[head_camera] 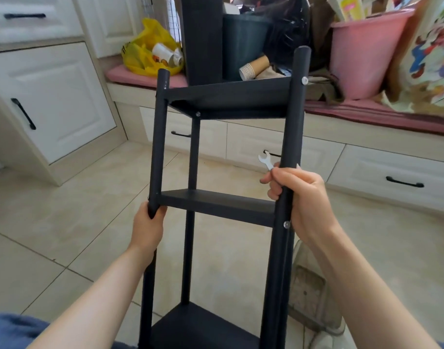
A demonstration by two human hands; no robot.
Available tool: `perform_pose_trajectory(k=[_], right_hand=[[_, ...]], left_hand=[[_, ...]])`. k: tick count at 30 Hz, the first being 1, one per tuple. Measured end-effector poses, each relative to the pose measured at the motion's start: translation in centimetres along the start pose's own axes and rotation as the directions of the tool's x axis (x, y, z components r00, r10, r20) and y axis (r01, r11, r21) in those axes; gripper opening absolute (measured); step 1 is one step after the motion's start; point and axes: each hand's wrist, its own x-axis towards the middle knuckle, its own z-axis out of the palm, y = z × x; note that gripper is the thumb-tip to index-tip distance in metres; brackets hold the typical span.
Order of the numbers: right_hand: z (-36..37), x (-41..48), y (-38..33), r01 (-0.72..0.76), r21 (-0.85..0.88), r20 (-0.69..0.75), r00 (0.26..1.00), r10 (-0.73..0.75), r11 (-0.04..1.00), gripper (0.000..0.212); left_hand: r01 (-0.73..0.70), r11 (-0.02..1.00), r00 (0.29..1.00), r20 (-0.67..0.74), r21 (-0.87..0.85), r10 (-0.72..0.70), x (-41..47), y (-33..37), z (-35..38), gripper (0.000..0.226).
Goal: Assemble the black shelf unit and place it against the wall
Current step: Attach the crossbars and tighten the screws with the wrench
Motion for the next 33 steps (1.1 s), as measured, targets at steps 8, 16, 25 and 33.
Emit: perform_pose_trajectory(k=[8, 16, 25, 33], right_hand=[[2.9, -0.1, -0.7, 0.042, -0.097, 0.106, 0.994, -0.032, 0.994, 0.026], [5.3, -0.2, -0.8, 0.05, -0.172, 0.147, 0.989, -0.025, 0.984, 0.026], [6.6, 1.1, -1.3, 0.089, -0.378, 0.232, 0.973, 0.001, 0.922, 0.02], [8.5, 1.3, -1.7, 0.16, -0.362, 0.232, 0.97, -0.077, 0.918, 0.026]], left_hand=[[0.235, 0.972, 0.971, 0.048, -0.027, -0.233, 0.3, 1.4, -0.2, 0.066], [-0.077, 0.996, 0.971, 0.223, -0.051, 0.087, -3.3, 7.6, -0.2, 0.052], [-0.453, 0.871, 0.703, 0.677, 0.19, 0.218, -8.3, 9.8, 1.3, 0.05], [-0.456, 0.889, 0.698, 0.605, -0.035, 0.382, -8.6, 9.7, 1.5, 0.04]])
